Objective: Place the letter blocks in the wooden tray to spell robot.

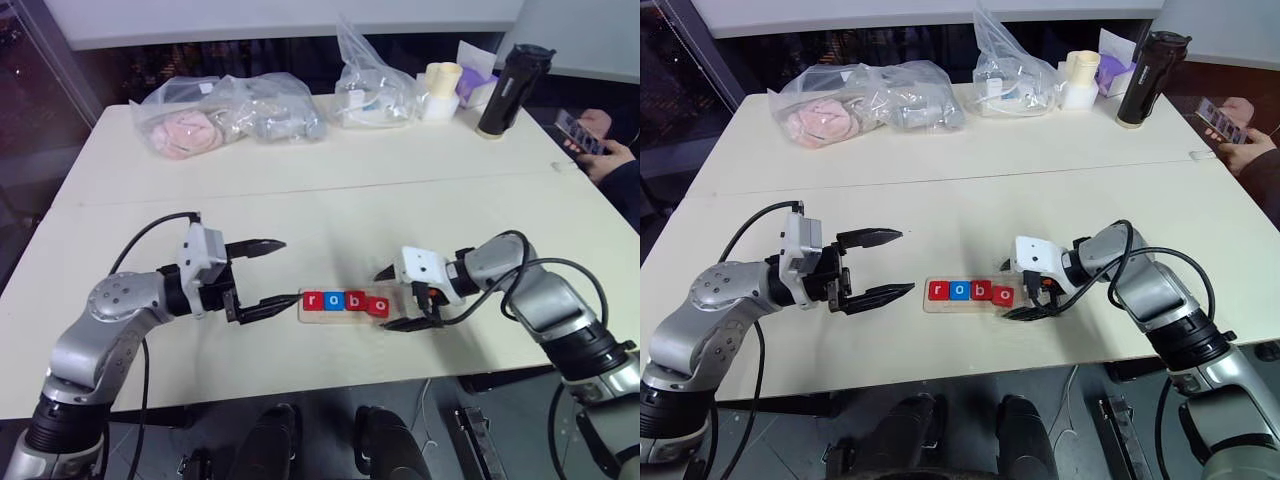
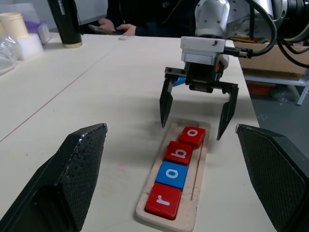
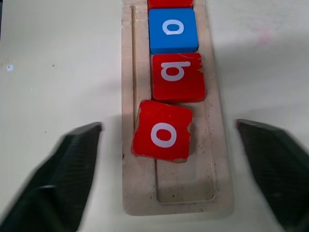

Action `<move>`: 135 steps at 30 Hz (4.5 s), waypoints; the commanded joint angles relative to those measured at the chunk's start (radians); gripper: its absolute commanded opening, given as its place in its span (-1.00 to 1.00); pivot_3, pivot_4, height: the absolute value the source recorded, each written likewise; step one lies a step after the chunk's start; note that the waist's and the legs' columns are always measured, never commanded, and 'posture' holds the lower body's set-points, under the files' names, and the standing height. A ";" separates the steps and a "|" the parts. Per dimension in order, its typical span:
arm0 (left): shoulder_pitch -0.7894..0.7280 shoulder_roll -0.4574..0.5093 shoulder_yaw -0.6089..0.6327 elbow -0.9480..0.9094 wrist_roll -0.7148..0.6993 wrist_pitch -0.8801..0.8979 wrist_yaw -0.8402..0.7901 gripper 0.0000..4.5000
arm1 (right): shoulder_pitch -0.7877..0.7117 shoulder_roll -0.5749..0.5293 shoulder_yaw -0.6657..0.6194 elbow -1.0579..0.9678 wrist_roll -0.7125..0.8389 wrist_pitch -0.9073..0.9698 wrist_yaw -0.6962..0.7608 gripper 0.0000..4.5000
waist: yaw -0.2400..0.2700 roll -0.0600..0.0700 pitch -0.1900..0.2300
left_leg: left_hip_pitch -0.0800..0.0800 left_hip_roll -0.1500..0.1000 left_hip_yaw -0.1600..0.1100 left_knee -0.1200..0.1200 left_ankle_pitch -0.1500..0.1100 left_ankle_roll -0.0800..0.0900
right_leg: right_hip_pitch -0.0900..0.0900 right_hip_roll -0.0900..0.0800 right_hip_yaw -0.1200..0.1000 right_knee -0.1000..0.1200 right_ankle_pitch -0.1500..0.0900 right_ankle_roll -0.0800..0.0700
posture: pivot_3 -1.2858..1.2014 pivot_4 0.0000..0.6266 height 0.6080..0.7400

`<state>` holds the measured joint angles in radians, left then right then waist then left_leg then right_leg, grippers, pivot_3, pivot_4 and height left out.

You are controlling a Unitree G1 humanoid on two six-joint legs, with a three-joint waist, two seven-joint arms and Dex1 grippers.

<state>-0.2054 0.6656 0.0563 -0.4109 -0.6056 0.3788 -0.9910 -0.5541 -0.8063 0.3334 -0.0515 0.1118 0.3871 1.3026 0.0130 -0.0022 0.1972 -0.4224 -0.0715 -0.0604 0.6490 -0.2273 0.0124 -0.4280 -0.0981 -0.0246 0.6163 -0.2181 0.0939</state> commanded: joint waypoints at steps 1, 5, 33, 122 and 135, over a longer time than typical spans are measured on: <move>-0.005 -0.001 0.005 -0.032 -0.007 -0.007 0.004 1.00 | -0.020 -0.001 -0.025 -0.023 0.005 -0.001 -0.003 0.97 | 0.000 0.000 0.000 | 0.000 0.000 0.000 0.000 0.000 0.000 | 0.000 0.000 0.000 0.000 0.000 0.000 | 0.03 -0.52 1.00; -0.007 -0.002 0.001 -0.031 -0.006 -0.007 0.004 1.00 | -0.024 -0.001 -0.030 -0.022 0.004 0.000 -0.012 0.97 | 0.000 0.000 0.000 | 0.000 0.000 0.000 0.000 0.000 0.000 | 0.000 0.000 0.000 0.000 0.000 0.000 | 0.03 -0.52 1.00; -0.019 -0.018 -0.016 -0.031 -0.001 -0.010 0.013 1.00 | -0.030 -0.054 -0.102 -0.035 0.015 -0.009 0.004 0.97 | 0.000 0.000 0.000 | 0.001 0.000 0.000 0.000 0.000 -0.001 | 0.000 0.000 0.000 0.001 0.000 0.000 | 0.03 -0.52 1.00; -0.037 -0.053 -0.048 0.009 0.031 -0.039 0.008 1.00 | 0.293 0.681 -0.480 -0.730 -0.344 1.227 -0.883 -0.50 | -0.024 0.000 -0.002 | 0.008 0.001 0.000 -0.007 0.002 -0.004 | 0.001 0.001 0.002 0.004 -0.003 -0.003 | 0.03 -0.52 1.00; -0.042 -0.054 -0.052 0.023 0.037 -0.048 -0.002 1.00 | 0.331 0.656 -0.452 -0.787 -0.414 1.227 -0.784 0.16 | -0.023 0.000 -0.002 | 0.008 0.000 0.000 -0.016 0.002 -0.003 | 0.000 0.001 0.001 -0.002 -0.003 -0.001 | 0.03 -0.52 1.00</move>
<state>-0.2407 0.6076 -0.0073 -0.3733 -0.5749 0.3539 -0.9890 -0.2161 -0.1396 -0.1240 -0.7915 -0.2838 1.6077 0.5007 -0.0104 -0.0020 0.1948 -0.4145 -0.0710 -0.0605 0.6331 -0.2251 0.0089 -0.4283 -0.0973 -0.0234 0.6147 -0.2207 0.0925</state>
